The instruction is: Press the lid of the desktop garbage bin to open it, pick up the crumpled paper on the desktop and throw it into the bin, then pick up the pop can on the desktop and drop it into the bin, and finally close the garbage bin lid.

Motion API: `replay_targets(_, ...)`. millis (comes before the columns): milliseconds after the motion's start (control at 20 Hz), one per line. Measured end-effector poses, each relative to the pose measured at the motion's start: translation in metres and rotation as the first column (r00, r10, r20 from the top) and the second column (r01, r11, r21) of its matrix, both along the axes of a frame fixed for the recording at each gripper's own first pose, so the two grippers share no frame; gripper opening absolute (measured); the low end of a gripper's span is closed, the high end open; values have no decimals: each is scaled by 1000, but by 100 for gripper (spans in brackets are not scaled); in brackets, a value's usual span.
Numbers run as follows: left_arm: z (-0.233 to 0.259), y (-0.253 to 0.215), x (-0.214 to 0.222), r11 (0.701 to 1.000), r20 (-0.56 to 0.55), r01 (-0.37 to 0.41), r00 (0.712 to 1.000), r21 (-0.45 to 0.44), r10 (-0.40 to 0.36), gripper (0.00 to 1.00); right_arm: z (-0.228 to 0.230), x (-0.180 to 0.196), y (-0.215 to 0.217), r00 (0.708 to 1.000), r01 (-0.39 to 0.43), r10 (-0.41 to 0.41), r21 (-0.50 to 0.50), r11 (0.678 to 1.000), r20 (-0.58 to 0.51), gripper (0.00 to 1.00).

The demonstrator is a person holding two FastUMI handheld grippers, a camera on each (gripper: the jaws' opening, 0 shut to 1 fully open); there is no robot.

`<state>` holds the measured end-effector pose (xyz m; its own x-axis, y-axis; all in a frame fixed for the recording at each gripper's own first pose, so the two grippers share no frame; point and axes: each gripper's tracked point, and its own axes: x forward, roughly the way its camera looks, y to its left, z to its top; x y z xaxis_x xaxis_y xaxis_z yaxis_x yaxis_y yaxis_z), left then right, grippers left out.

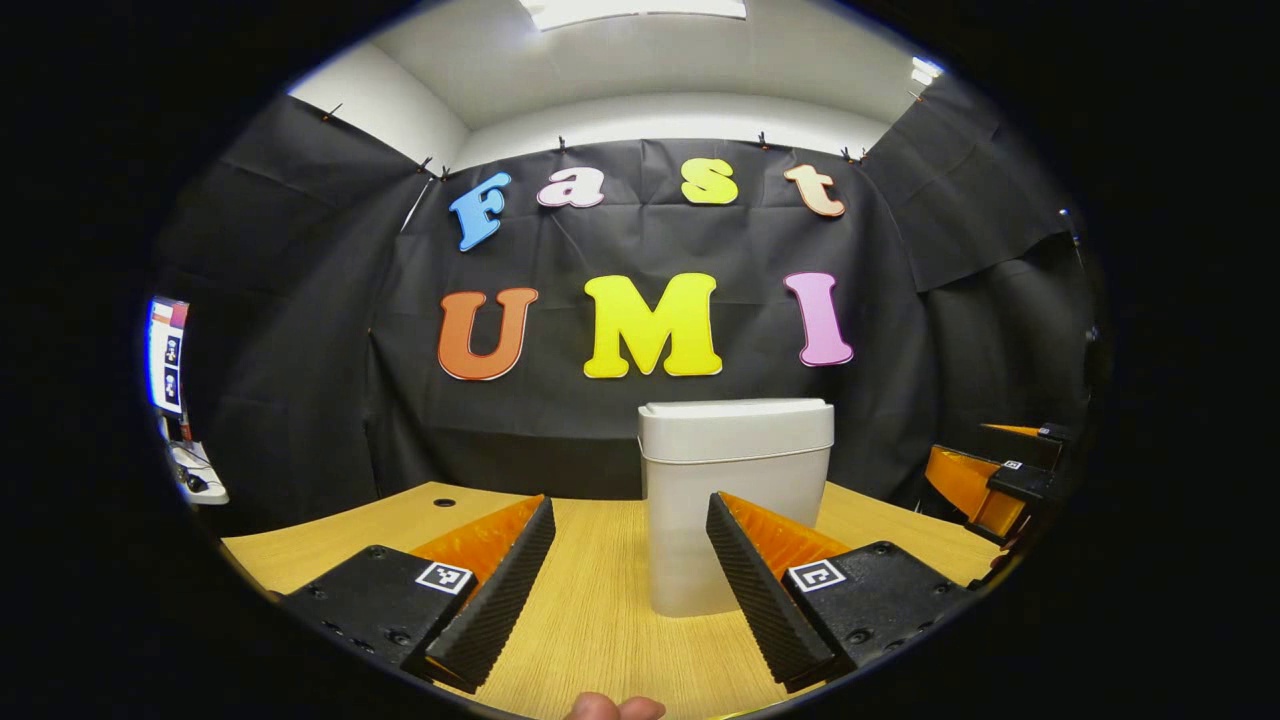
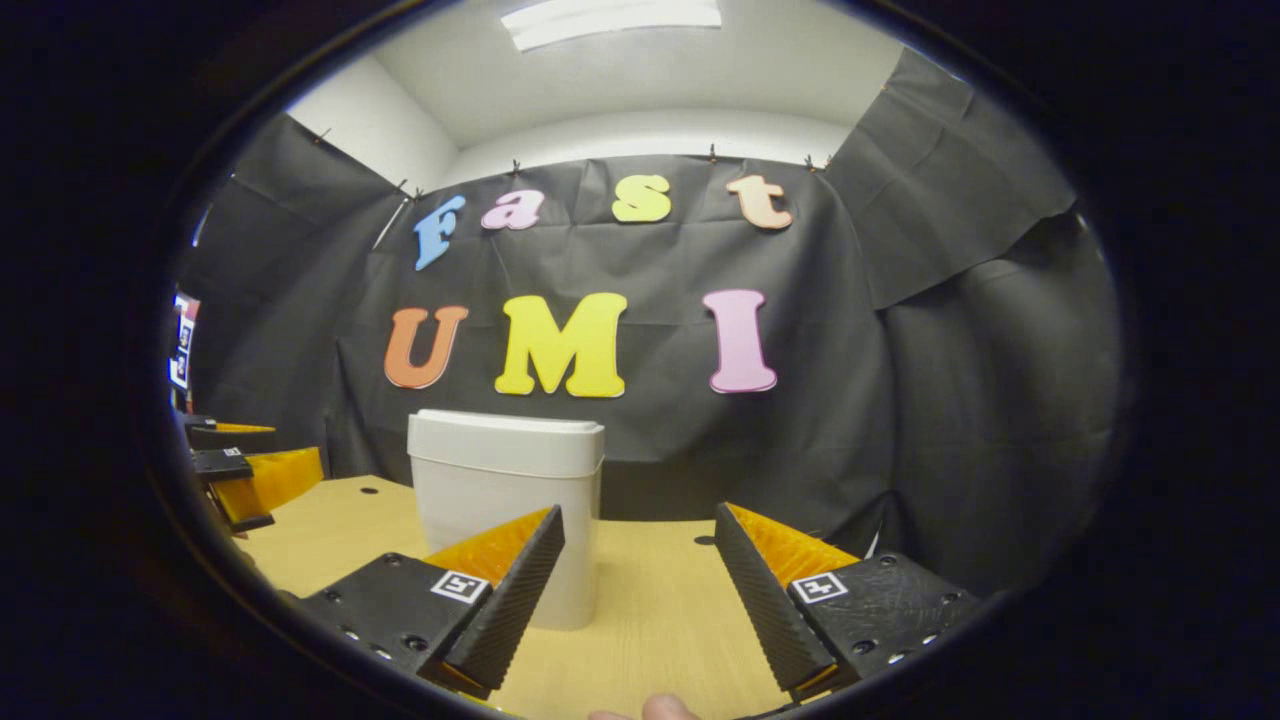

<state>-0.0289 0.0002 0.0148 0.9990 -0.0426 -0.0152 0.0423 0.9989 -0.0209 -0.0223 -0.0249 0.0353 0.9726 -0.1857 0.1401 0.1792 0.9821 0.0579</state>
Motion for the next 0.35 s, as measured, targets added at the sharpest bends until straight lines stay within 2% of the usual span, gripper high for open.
replay_targets(350, 0, 0, 2, 1000, 4, 3, 1000, 2, -3, 98, 5, -1, -1, 1000, 7, -7, 6, 1000, 27, 94)
